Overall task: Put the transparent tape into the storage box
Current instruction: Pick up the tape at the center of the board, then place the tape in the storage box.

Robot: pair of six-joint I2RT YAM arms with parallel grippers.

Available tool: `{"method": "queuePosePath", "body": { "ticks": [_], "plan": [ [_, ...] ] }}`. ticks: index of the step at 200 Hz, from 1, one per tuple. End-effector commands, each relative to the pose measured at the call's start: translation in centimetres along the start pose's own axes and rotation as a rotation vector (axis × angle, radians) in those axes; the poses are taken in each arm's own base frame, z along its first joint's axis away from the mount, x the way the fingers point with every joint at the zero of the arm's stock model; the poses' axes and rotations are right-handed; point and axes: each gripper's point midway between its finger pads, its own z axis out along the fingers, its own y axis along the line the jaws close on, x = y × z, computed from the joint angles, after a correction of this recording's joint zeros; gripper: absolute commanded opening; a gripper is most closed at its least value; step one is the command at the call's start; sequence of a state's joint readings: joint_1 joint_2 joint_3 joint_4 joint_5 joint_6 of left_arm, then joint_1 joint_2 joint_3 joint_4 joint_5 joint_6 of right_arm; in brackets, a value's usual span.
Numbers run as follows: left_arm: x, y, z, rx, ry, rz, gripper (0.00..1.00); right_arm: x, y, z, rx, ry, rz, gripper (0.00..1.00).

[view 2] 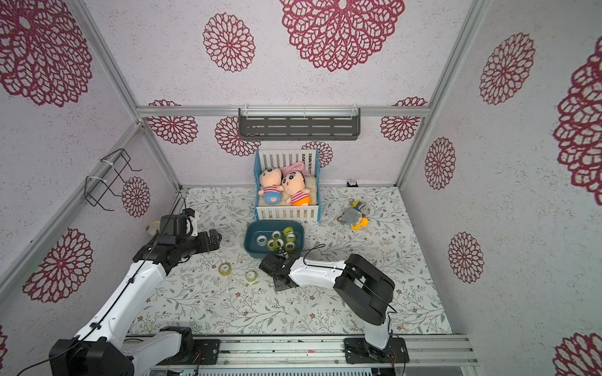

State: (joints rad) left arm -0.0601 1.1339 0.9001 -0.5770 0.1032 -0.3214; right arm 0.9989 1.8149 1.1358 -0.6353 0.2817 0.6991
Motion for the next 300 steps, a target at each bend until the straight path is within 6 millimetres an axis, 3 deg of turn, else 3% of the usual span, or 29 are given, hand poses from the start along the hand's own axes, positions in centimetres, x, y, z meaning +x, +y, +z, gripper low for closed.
{"method": "queuePosePath", "body": {
  "ticks": [1, 41, 91, 129, 155, 218, 260, 280, 300],
  "plan": [
    [-0.2, -0.3, 0.0, 0.014, -0.009, 0.006, 0.97, -1.6, -1.1, -2.8, 0.006, -0.080, 0.043, 0.04],
    [1.1, -2.4, 0.8, 0.096, 0.048, 0.028, 0.97, -3.3, -2.2, -7.1, -0.054, -0.191, 0.116, 0.00],
    [4.6, -8.8, 1.0, 0.296, 0.167, 0.144, 0.97, -6.8, -3.4, -11.5, -0.217, -0.276, 0.203, 0.01],
    [4.4, -9.3, 0.1, 0.312, 0.126, 0.169, 0.97, -11.0, -4.5, -12.9, -0.292, -0.336, 0.234, 0.06],
    [3.3, -8.0, -0.5, 0.233, 0.062, 0.180, 0.97, -13.7, -4.0, -11.5, -0.260, -0.314, 0.187, 0.05],
    [1.9, -4.9, -0.8, 0.050, -0.015, 0.184, 0.97, -18.6, -0.4, -6.2, -0.255, -0.248, 0.133, 0.02],
    [1.7, -2.2, 0.2, -0.107, 0.004, 0.164, 0.97, -20.0, 2.3, -2.5, -0.296, -0.186, 0.101, 0.03],
    [1.7, -2.2, 0.4, -0.097, 0.017, 0.156, 0.97, -20.3, 2.9, -0.7, -0.290, -0.156, 0.091, 0.06],
    [1.7, -2.3, 0.3, -0.092, 0.008, 0.156, 0.97, -20.4, 3.5, 0.6, -0.291, -0.130, 0.071, 0.15]
  ]
}}
